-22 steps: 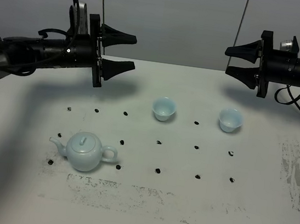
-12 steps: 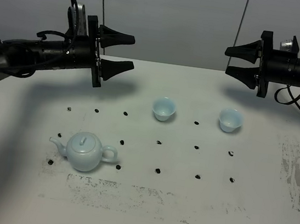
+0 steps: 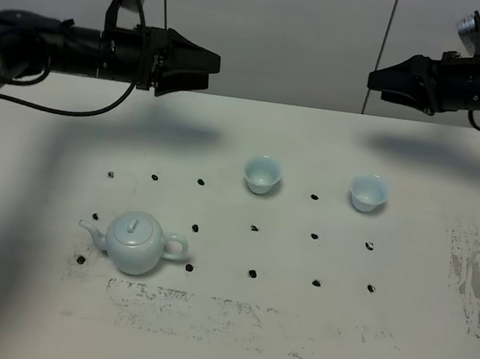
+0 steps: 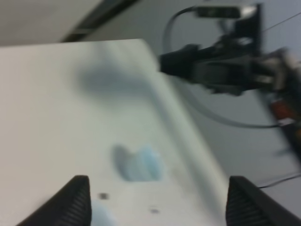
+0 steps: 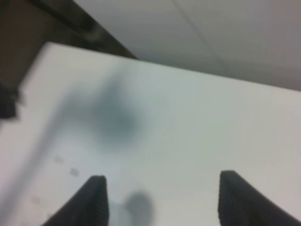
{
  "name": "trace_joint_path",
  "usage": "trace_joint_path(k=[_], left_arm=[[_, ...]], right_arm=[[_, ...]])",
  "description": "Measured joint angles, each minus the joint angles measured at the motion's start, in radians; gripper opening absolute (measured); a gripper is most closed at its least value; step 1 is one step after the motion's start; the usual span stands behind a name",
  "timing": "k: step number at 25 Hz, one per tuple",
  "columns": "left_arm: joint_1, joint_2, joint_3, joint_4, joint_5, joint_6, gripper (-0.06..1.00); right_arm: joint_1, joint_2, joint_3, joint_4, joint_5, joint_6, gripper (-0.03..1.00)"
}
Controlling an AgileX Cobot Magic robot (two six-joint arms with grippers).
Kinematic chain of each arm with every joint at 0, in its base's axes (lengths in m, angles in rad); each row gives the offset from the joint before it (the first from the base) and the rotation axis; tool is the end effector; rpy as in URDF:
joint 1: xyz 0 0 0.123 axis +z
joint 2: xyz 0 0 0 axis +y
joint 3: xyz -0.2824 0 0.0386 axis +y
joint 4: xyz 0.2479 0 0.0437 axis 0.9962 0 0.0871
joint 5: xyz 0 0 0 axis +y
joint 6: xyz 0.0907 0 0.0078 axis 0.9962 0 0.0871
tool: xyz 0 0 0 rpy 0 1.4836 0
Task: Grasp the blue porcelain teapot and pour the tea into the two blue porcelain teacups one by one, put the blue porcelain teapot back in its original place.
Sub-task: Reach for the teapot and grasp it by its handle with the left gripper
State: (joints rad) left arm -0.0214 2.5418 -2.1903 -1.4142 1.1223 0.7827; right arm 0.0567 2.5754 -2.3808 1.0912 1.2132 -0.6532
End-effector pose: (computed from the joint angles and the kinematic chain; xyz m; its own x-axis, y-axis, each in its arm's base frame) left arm 0.5355 -0.0926 0.1836 -0.8152 -0.1763 -0.5518 0.4516 0.4030 -0.7960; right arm 0.5329 0.1061 0.1943 -0.8079 -0.0797 -0.5838 -0.5317 0.5259 0.6639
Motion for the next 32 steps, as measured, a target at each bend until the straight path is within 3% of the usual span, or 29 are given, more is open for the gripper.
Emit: trace_joint_path(k=[3, 8, 12, 14, 17, 22, 27, 32], left_arm=[[-0.012, -0.006, -0.102, 0.258, -0.090, -0.101, 0.62], [-0.046, -0.013, -0.226, 0.692, -0.099, -0.300, 0.62], [-0.106, -0.103, -0.164, 1.044, -0.086, -0.372, 0.62], [-0.134, -0.177, -0.082, 1.156, -0.096, -0.400, 0.62], [-0.147, -0.272, -0.002, 1.217, -0.077, -0.465, 0.60], [-0.147, -0.433, 0.127, 1.209, -0.102, -0.488, 0.49], [-0.147, -0.624, 0.370, 1.195, -0.305, -0.485, 0.43], [-0.147, -0.787, 0.668, 1.215, -0.551, -0.480, 0.42]], right_arm=[[0.000, 0.000, -0.077, -0.237, 0.003, 0.099, 0.49], [0.000, -0.028, -0.090, -0.553, 0.002, 0.242, 0.49], [0.001, -0.117, 0.046, -0.749, 0.007, 0.304, 0.47], [0.009, -0.163, 0.091, -0.843, 0.010, 0.351, 0.47], [0.031, -0.248, 0.145, -0.940, 0.009, 0.420, 0.44], [0.082, -0.438, 0.292, -0.953, 0.008, 0.448, 0.42], [0.088, -0.592, 0.466, -0.968, 0.002, 0.454, 0.41], [0.088, -0.749, 0.721, -0.976, -0.138, 0.461, 0.41]])
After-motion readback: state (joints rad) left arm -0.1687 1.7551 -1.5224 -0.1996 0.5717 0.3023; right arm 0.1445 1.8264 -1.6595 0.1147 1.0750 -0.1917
